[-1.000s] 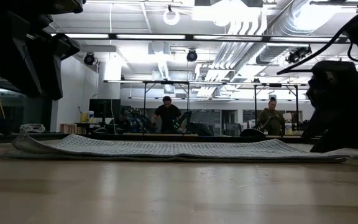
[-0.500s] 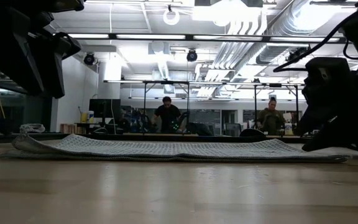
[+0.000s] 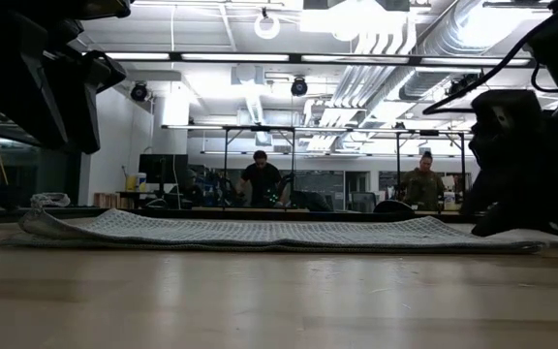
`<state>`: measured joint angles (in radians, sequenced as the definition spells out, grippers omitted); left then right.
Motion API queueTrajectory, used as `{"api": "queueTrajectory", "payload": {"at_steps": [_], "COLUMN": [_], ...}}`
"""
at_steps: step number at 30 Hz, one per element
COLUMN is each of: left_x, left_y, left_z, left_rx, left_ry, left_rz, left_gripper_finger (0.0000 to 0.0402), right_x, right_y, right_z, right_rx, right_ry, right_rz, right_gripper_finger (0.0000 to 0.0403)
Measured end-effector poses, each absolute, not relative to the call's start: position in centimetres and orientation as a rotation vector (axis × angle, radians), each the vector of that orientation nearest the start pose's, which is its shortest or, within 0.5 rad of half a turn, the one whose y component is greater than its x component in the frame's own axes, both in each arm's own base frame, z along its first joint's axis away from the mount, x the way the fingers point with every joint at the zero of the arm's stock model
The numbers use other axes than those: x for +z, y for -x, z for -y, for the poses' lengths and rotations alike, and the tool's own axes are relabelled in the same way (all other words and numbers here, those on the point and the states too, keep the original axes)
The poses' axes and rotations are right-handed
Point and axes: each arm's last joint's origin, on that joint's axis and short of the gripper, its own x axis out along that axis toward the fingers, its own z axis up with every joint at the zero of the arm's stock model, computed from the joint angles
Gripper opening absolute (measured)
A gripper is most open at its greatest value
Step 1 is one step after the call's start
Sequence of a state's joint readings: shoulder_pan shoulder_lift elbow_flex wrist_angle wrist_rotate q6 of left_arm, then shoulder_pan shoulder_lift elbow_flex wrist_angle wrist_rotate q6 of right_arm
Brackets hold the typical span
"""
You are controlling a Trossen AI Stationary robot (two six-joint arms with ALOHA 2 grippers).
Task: Fold microfiber towels
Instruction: Fold the gray microfiber cloth
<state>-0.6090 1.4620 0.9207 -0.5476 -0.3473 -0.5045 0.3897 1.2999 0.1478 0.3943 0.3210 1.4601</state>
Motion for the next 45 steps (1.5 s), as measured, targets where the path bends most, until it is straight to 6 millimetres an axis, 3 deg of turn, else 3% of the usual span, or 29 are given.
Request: {"api": "queueTrajectory", "payload": {"at_steps": [6,17,45], "left_x": [20.7,20.7,20.7], "left_y": [-23.2,-23.2,-23.1], "left_z": [15.0,15.1,15.2], "left_rx": [0.006,-0.006,-0.041], "left_ry": [-0.036,-0.03,-0.012], "left_rz": [-0.991,-0.998,-1.019], "left_gripper_finger": [0.0164,0.0164,0.0164], "right_x": [9.3,10.1,10.6], "right_y": [-16.4,-17.6,-18.4], "right_z": [-5.8,-5.4,-4.8], "right_rx": [-0.437,-0.493,-0.487], "right_ry": [-1.129,-1.106,-1.097], "right_rz": [-0.634,-0.766,-0.745], "right_gripper_finger": [0.0111,0.0114,0.0114]}}
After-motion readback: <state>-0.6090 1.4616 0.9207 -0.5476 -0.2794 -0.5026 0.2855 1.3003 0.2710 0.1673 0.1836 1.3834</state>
